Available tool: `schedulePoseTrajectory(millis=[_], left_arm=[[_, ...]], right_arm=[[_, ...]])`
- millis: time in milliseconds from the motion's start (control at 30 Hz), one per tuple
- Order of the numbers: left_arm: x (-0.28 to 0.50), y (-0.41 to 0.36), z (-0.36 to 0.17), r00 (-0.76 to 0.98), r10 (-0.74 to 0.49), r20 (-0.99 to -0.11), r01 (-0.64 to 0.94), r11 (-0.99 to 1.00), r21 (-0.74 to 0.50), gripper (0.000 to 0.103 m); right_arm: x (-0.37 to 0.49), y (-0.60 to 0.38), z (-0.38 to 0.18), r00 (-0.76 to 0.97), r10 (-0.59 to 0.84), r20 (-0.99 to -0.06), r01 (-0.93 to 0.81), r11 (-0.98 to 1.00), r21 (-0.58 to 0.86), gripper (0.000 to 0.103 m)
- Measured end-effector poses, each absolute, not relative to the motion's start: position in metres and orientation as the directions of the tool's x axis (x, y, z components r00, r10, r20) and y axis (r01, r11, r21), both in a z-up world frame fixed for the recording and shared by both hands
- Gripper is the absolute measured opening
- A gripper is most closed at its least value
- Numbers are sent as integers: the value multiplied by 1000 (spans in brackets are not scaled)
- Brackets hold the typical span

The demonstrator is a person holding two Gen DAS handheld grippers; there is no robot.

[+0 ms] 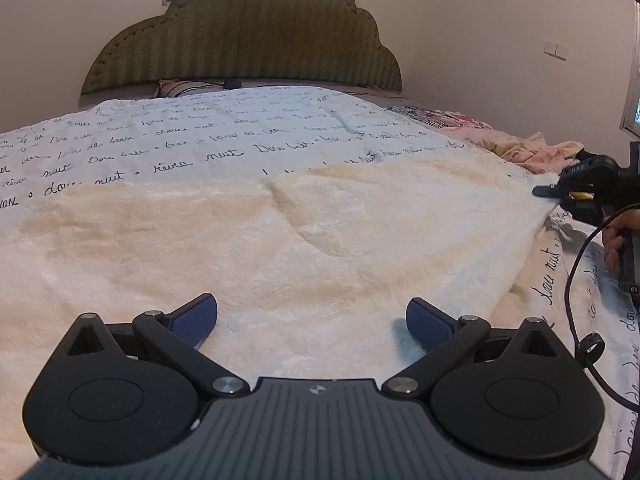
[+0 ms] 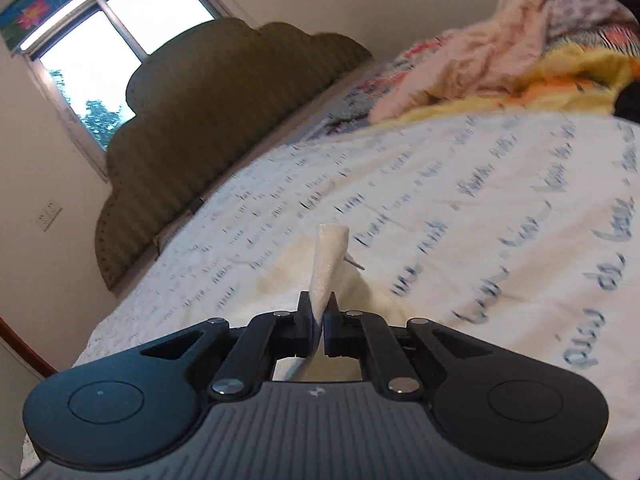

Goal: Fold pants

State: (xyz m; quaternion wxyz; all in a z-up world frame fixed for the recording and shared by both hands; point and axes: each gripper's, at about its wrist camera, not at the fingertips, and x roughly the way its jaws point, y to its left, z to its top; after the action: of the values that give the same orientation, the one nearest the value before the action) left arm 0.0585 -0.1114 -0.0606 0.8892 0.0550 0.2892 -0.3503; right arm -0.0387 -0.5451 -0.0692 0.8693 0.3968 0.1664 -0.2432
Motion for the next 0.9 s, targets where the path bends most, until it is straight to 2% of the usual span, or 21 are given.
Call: schedulePoseTrajectory(millis=[133, 233, 300, 367, 400, 433, 467, 500, 567, 667, 767, 833, 900], left_arm=[[60, -114, -61, 588, -584, -559, 654, 750, -96, 102], [61, -114, -61, 589, -581, -562, 653, 751, -92, 102], [60, -115, -61, 591, -576, -564, 653, 753, -83, 102], [60, -117, -61, 595, -569, -568, 653, 754, -71, 102], [59, -118, -61, 597, -564, -570, 652, 755, -63, 103], [58, -120, -61, 602, -557, -572, 650, 758, -53, 103], [57, -122, -60, 608, -549, -574, 648, 761, -41, 103], [56, -123, -60, 613, -542, -575, 647, 762, -29, 103], [54, -125, -60, 624, -532, -572, 643, 766, -10, 103], [54, -126, -61, 633, -523, -572, 638, 770, 1, 103], [55, -123, -62, 626, -526, -576, 637, 771, -13, 103], [57, -122, -62, 620, -532, -577, 636, 771, -28, 103], [57, -120, -62, 619, -536, -575, 637, 771, -33, 103]], right_arm=[[-44, -550, -98, 814, -258, -521, 574, 500, 649, 5], [-47, -549, -86, 800, -278, -532, 595, 488, 639, 11], [-56, -548, -74, 754, -388, -530, 657, 437, 614, 22], [-60, -540, -55, 669, -564, -485, 740, 437, 511, 23], [-53, -535, -45, 678, -582, -449, 734, 501, 459, 23], [-38, -531, -36, 725, -533, -436, 687, 599, 411, 23], [-17, -529, -30, 766, -442, -466, 621, 695, 362, 27], [8, -527, -28, 784, -336, -521, 546, 773, 322, 36], [58, -524, -37, 764, -161, -625, 420, 859, 292, 39], [116, -531, -59, 661, -195, -724, 458, 870, 184, 39], [126, -542, -68, 688, -228, -689, 486, 849, 205, 40], [114, -543, -55, 685, -334, -648, 575, 794, 198, 44], [85, -541, -42, 738, -362, -569, 571, 784, 242, 64]])
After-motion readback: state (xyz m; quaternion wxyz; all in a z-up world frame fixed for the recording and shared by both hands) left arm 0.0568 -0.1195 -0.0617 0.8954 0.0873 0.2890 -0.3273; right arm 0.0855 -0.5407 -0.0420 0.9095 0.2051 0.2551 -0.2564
